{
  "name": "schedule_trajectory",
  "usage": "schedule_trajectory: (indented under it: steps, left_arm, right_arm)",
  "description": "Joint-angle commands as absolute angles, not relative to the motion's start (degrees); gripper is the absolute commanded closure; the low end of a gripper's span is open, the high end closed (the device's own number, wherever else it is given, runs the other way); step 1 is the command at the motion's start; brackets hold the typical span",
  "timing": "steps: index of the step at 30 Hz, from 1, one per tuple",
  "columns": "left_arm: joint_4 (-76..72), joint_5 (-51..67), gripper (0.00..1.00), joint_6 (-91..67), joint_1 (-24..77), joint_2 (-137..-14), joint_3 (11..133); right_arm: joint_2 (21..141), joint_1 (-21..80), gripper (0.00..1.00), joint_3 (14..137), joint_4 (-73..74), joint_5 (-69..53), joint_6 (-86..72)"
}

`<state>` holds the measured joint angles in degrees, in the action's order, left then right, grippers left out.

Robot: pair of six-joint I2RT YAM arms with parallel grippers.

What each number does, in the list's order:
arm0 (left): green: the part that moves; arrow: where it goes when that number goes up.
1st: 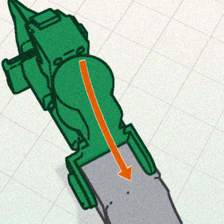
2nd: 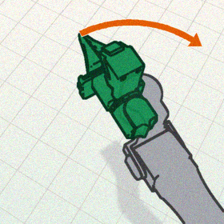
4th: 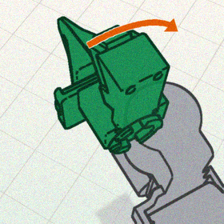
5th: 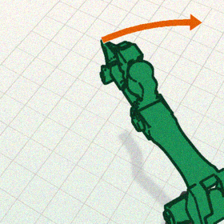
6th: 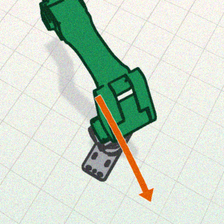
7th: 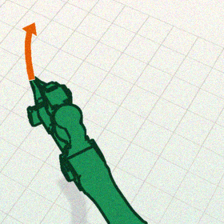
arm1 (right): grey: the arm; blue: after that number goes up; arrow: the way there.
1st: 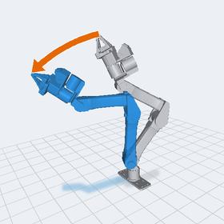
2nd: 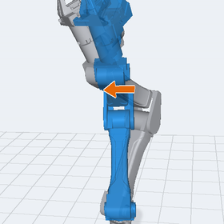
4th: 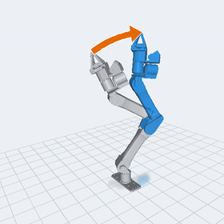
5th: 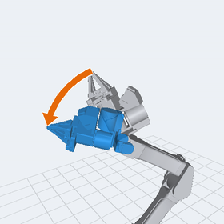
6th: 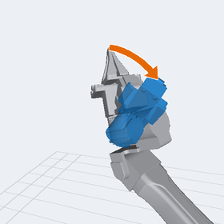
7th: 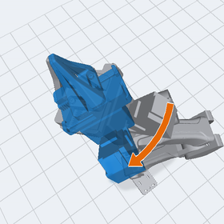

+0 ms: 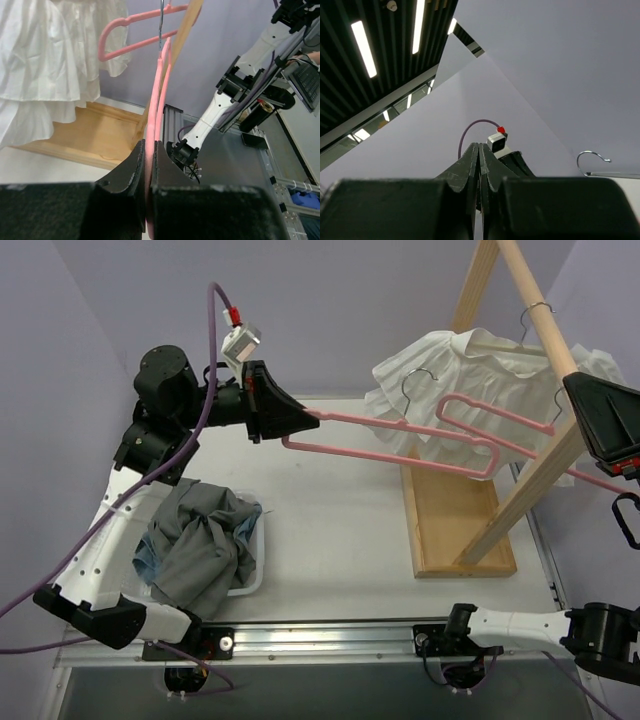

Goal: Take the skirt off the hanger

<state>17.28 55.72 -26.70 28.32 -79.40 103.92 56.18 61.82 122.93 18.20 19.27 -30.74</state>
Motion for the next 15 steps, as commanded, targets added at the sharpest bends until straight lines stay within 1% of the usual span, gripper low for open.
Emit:
schedule_trajectory:
  steps: [1,6,9,10,15]
  left_arm:
    - [10.81,55.64,0.98,-27.42,31.11,-80.68,106.34]
    - [12.3,52.13,0.98,-24.18,36.54,-85.85,112.57]
    - [17.12,48.18,0.98,-18.82,40.41,-89.37,118.36]
    - [20.71,47.12,0.98,-17.5,41.21,-90.25,120.13]
    - [28.55,42.37,0.98,-11.35,44.29,-95.61,128.92]
  right_arm:
    - [57.66,64.15,1.0,119.01,12.75,16.26,-29.79]
    - [56.87,64.69,1.0,117.34,10.55,14.33,-29.97]
    - [55.9,64.69,1.0,116.28,9.67,13.8,-29.97]
    - [55.55,64.69,1.0,116.02,9.49,13.97,-30.06]
    - [53.88,64.78,1.0,114.79,9.31,14.41,-30.23]
